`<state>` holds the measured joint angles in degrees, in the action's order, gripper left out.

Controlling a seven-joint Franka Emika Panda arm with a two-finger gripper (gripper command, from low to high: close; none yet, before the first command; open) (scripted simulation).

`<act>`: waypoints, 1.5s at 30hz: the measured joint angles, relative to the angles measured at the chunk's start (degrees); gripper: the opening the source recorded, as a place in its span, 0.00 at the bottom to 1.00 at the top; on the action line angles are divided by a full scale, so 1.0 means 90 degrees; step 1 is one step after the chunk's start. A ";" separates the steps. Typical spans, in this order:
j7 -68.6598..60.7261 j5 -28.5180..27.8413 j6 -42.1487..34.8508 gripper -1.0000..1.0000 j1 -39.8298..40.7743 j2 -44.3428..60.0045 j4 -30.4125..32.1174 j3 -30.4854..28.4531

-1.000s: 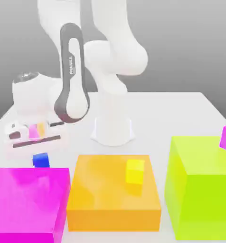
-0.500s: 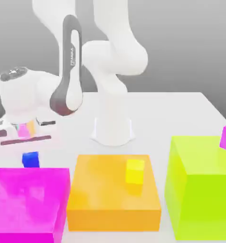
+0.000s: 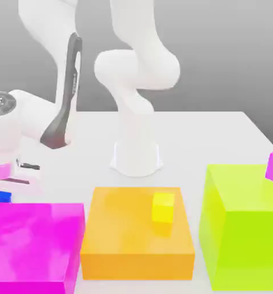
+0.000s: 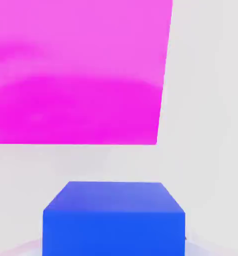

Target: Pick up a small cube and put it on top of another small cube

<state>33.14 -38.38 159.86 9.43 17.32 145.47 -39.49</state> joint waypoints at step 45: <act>-0.1621 0.4192 -0.4046 0.00 -0.5821 -0.2852 -0.1513 0.3765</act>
<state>18.55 -0.65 123.44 -42.96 -8.35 131.86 -5.61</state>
